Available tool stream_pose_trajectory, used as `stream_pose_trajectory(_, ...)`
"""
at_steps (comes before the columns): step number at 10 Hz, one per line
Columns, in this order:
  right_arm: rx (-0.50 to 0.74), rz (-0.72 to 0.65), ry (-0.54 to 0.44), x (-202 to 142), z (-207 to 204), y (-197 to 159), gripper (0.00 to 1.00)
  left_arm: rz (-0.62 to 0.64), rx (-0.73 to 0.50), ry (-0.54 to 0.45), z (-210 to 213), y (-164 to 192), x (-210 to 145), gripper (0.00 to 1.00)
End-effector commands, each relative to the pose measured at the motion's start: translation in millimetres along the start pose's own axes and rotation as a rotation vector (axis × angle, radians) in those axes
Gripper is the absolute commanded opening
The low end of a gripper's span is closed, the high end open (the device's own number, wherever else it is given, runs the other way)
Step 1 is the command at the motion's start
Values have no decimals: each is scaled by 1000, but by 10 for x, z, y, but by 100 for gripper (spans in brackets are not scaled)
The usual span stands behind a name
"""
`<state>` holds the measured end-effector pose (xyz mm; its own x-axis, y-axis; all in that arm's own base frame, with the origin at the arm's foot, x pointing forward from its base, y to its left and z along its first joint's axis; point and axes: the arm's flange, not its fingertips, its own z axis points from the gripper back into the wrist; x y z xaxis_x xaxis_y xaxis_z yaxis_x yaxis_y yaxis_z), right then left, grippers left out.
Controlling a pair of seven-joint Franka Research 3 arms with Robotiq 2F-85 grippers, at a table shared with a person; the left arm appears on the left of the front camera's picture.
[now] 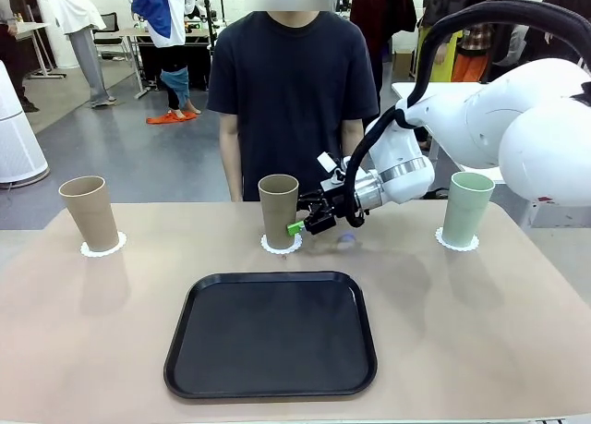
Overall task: Place coasters on the table and set cups on them.
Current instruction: Take one Reusable plastic cup from the Flat Tray and place it on a coaster set by the human.
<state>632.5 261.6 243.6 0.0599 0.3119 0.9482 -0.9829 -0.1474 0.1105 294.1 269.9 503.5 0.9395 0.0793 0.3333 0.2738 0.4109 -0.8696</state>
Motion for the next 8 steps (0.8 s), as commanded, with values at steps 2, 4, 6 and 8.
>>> stream_pose_trajectory(2, 11, -45, 84, 100, 90, 167, 100, 8, -10, -10, 16, -30, 4, 100)
stream_pose_trajectory(4, 40, -122, 173, 257, 183, 333, 100, 8, -10, -10, 16, -30, 4, 100)
stream_pose_trajectory(6, 33, -200, 294, 564, 314, 514, 100, 8, -10, -10, 16, -30, 4, 100)
stream_pose_trajectory(8, -64, -242, 500, 1110, 525, 708, 100, 8, -10, -10, 16, -30, 4, 100)
